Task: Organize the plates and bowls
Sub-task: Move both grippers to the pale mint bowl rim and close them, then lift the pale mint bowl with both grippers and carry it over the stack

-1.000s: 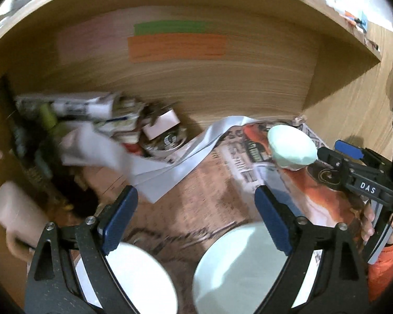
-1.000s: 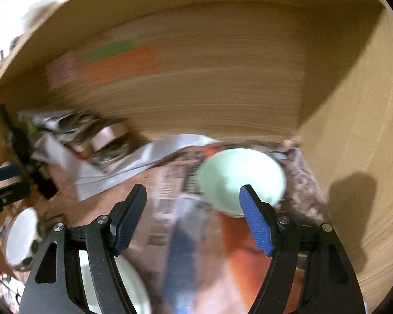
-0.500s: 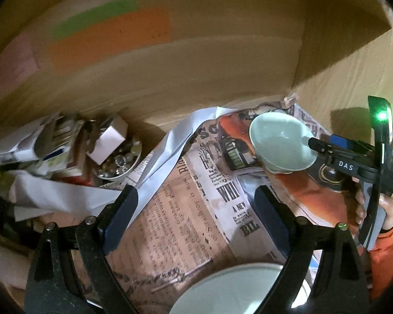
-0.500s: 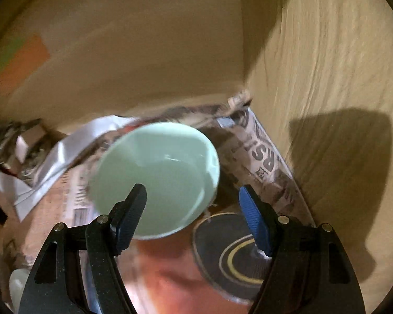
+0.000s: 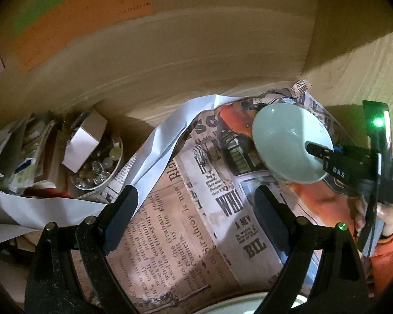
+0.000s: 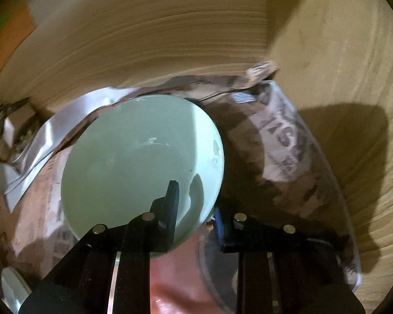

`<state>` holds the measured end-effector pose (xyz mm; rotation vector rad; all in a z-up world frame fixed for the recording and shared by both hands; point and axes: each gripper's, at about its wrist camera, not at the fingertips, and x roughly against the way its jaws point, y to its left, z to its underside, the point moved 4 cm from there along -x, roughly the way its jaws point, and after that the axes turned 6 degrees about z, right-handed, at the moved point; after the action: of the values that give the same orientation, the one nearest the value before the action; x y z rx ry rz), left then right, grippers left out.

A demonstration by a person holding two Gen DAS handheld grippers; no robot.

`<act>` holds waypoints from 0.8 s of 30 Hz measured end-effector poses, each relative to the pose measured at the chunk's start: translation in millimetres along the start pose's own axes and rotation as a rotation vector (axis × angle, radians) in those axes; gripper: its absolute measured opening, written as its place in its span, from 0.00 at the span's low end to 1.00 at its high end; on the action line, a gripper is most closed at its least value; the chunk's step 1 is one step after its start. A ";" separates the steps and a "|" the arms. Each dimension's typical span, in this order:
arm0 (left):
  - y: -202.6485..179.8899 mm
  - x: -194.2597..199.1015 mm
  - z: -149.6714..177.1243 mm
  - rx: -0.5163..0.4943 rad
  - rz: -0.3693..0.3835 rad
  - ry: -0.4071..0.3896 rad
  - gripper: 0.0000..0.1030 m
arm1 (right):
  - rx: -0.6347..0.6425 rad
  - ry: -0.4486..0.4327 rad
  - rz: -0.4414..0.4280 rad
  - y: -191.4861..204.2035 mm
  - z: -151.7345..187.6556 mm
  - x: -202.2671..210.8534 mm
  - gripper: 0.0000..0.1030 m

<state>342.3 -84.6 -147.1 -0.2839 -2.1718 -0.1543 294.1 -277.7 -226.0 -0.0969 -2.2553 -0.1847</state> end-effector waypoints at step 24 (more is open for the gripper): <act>14.2 -50.1 26.1 0.029 0.030 0.184 0.68 | 0.147 0.059 -0.178 59.8 33.8 22.0 0.38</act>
<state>353.4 -72.6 -203.0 -0.2747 -1.9854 -0.1269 262.3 -212.9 -224.3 0.1854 -2.2099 -0.1143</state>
